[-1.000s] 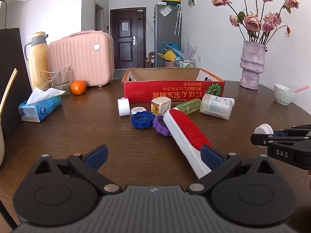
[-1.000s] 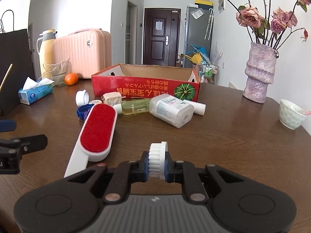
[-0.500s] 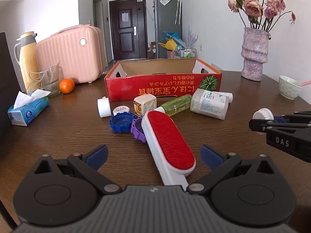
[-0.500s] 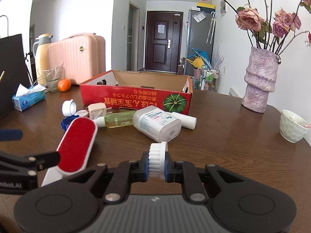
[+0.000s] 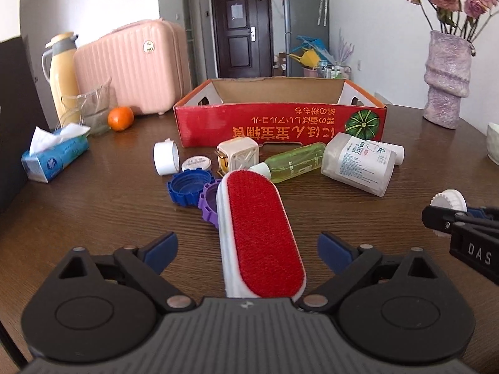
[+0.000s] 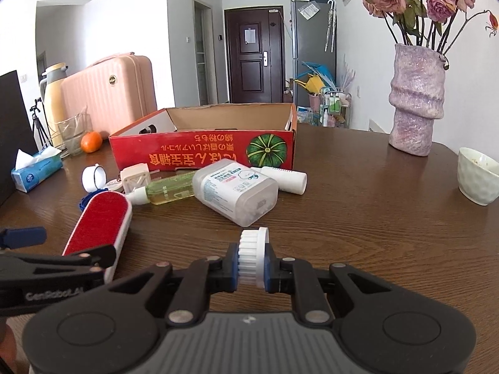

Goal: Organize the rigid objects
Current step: 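Grasp the red-and-white lint brush with the left tool while the right tool holds the cap, then carry the lint brush and white cap over the red cardboard box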

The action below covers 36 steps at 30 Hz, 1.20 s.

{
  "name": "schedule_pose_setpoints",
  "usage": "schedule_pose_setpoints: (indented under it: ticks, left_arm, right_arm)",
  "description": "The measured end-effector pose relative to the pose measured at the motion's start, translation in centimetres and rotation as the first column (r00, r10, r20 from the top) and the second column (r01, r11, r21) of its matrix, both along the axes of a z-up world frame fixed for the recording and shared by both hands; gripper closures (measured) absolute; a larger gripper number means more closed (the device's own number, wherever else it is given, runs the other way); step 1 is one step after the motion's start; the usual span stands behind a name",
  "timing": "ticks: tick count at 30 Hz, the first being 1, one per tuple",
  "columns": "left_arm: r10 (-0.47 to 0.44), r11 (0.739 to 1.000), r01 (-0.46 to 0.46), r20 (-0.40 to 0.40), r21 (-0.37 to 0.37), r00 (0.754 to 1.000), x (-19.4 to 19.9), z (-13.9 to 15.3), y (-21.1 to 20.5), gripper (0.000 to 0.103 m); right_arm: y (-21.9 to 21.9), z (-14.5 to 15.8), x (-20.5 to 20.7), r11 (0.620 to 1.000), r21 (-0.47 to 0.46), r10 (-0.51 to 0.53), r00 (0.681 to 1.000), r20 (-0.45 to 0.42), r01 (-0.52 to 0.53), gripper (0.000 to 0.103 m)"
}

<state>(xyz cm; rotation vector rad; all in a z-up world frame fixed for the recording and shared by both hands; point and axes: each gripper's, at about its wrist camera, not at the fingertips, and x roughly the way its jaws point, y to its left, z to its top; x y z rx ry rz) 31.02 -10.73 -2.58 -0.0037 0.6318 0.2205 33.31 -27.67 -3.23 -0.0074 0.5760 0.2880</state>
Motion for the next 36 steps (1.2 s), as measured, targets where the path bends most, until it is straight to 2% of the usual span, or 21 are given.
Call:
schedule_pose_setpoints:
  ticks: [5, 7, 9, 11, 18, 25, 36]
  left_arm:
    - [0.028, 1.0, -0.028, -0.035, 0.008, 0.999, 0.5, -0.7, -0.8, 0.013]
    - [0.035, 0.999, -0.036, -0.042, -0.01, 0.998, 0.7, -1.0, -0.7, 0.02]
    - [0.029, 0.999, -0.03, -0.06, -0.021, 0.998, 0.9, -1.2, -0.6, 0.036]
    - [0.012, 0.999, -0.017, -0.093, -0.047, 0.996, 1.2, -1.6, -0.3, 0.044]
    - [-0.037, 0.992, 0.025, -0.095, -0.125, 0.995, 0.7, -1.5, 0.8, 0.044]
    - [-0.082, 0.988, 0.077, -0.036, -0.133, 0.996, -0.7, -0.4, 1.2, 0.044]
    - [-0.114, 0.981, 0.113, 0.005, -0.156, 0.993, -1.9, 1.3, 2.6, 0.044]
  right_arm:
    - [-0.1, -0.1, 0.1, 1.0, 0.011, -0.015, 1.0, -0.004, 0.015, 0.089]
    - [-0.2, -0.1, 0.1, 1.0, 0.019, -0.02, 1.0, -0.009, 0.02, 0.089]
    - [0.0, -0.1, 0.0, 1.0, 0.021, -0.024, 1.0, -0.01, 0.024, 0.089]
    - [0.1, -0.1, -0.2, 0.999, 0.024, -0.027, 1.0, -0.01, 0.027, 0.089]
    - [0.4, -0.1, -0.9, 0.998, 0.04, -0.045, 0.999, -0.003, 0.045, 0.089]
    - [0.7, 0.0, -1.4, 0.997, 0.053, -0.058, 0.998, 0.001, 0.058, 0.089]
    - [1.7, 0.5, -2.1, 0.994, 0.079, -0.074, 0.997, 0.017, 0.072, 0.089]
